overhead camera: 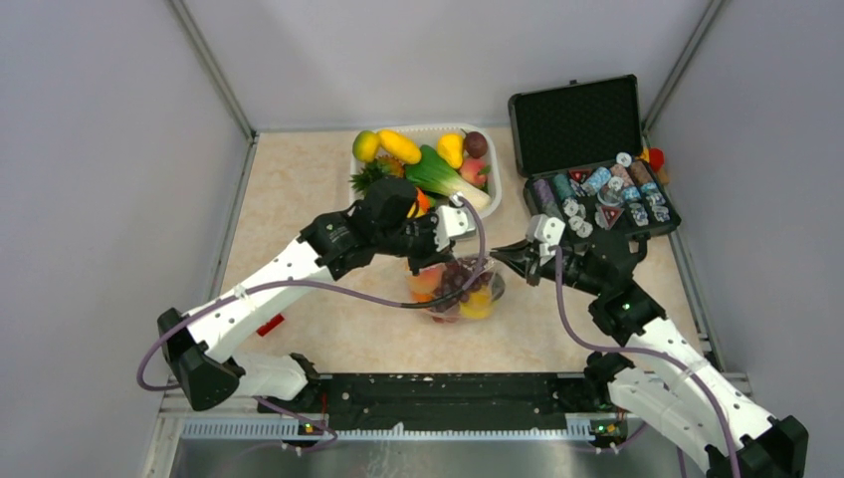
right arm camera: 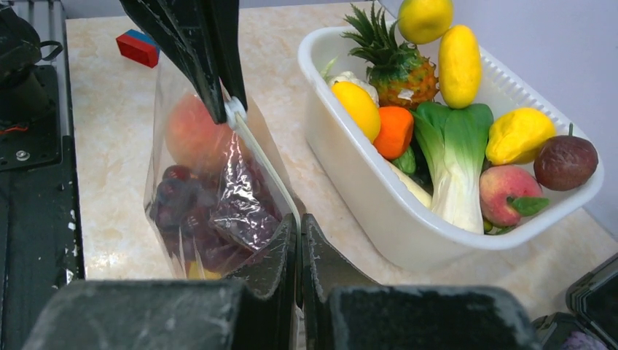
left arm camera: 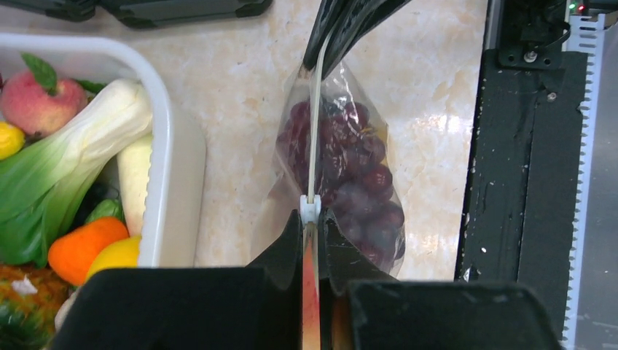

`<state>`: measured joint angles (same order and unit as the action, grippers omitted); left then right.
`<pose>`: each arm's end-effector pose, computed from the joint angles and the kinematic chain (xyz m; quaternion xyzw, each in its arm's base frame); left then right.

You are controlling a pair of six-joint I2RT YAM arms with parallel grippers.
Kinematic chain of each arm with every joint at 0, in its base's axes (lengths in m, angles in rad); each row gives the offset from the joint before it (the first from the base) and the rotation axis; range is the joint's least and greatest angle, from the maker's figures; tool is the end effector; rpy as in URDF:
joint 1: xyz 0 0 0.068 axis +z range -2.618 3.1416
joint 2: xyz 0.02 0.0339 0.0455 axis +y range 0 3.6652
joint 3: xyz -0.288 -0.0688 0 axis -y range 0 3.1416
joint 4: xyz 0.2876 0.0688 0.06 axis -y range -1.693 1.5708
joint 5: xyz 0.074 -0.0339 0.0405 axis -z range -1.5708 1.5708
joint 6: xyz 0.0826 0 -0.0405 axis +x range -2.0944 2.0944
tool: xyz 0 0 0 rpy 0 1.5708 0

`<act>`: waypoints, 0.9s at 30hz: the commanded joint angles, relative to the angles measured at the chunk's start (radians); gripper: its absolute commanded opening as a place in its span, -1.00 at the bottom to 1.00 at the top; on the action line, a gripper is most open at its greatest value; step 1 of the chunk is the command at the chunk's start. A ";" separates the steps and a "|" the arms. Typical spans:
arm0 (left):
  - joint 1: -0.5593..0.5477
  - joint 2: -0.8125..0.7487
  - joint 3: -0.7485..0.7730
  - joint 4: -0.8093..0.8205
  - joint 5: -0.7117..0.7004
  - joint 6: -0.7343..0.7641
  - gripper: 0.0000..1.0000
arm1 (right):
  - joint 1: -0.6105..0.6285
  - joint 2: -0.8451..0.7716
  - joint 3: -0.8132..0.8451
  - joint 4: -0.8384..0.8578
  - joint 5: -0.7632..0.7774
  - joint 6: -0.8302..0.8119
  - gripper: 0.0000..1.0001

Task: Place the food in the zip-top bag and seal the zipper
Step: Zip the zipper food storage bag at the center of the board.

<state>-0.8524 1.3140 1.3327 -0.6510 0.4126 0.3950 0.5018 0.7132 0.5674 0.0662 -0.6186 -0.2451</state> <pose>0.2081 -0.2883 0.3690 0.5851 0.6545 -0.2783 0.3897 0.1841 0.1557 0.3083 -0.4476 0.5762 0.3045 0.6123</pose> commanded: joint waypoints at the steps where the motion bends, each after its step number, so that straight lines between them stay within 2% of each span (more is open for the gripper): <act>1: 0.038 -0.091 -0.031 -0.038 -0.072 0.001 -1.00 | -0.008 -0.027 -0.007 0.066 0.077 0.020 -1.00; 6: 0.063 -0.115 -0.043 -0.049 -0.078 0.001 -1.00 | -0.008 -0.031 -0.012 0.073 0.065 0.029 -1.00; 11: 0.064 -0.103 -0.020 -0.030 0.009 -0.017 -1.00 | -0.007 -0.004 0.009 0.050 -0.039 0.019 -1.00; 12: 0.064 -0.096 -0.011 -0.025 0.025 -0.023 -1.00 | -0.008 0.004 0.019 0.039 -0.059 0.015 -0.83; 14: 0.062 -0.068 0.013 -0.024 0.064 -0.029 -1.00 | -0.008 0.017 0.040 0.019 -0.075 0.011 -0.36; 16: 0.062 -0.043 0.035 -0.030 0.094 -0.029 -1.00 | -0.008 0.026 0.062 -0.005 -0.071 -0.004 -0.04; 17: 0.061 -0.032 0.045 -0.034 0.104 -0.027 -1.00 | -0.008 0.030 0.080 -0.017 -0.067 -0.013 0.27; 18: 0.059 -0.020 0.054 -0.036 0.114 -0.026 -1.00 | -0.008 0.037 0.095 -0.037 -0.070 -0.035 0.41; 23: 0.052 0.014 0.079 -0.028 0.160 -0.022 -1.00 | -0.006 0.087 0.163 -0.132 -0.089 -0.118 0.43; 27: 0.044 0.036 0.098 -0.017 0.189 -0.029 -1.00 | -0.006 0.123 0.176 -0.122 -0.133 -0.133 0.36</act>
<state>-0.7975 1.3460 1.3602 -0.7353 0.5213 0.3828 0.4992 0.8074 0.6945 -0.0376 -0.6903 -0.3256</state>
